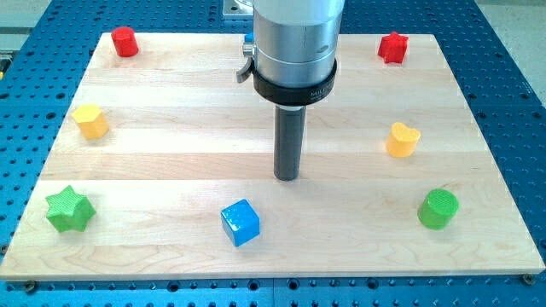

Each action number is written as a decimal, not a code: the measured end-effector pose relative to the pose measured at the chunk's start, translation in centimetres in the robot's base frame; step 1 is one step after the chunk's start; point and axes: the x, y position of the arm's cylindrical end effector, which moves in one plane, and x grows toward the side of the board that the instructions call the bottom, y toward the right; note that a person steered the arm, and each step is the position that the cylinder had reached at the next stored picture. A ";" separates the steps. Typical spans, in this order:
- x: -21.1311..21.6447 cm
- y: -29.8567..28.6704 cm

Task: Slide the blue triangle towards the center of the board

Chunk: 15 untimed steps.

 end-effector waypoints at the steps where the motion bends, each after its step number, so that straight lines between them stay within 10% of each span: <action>1: 0.0 0.0; 5: -4.6 -5.1; 15: 1.2 -15.9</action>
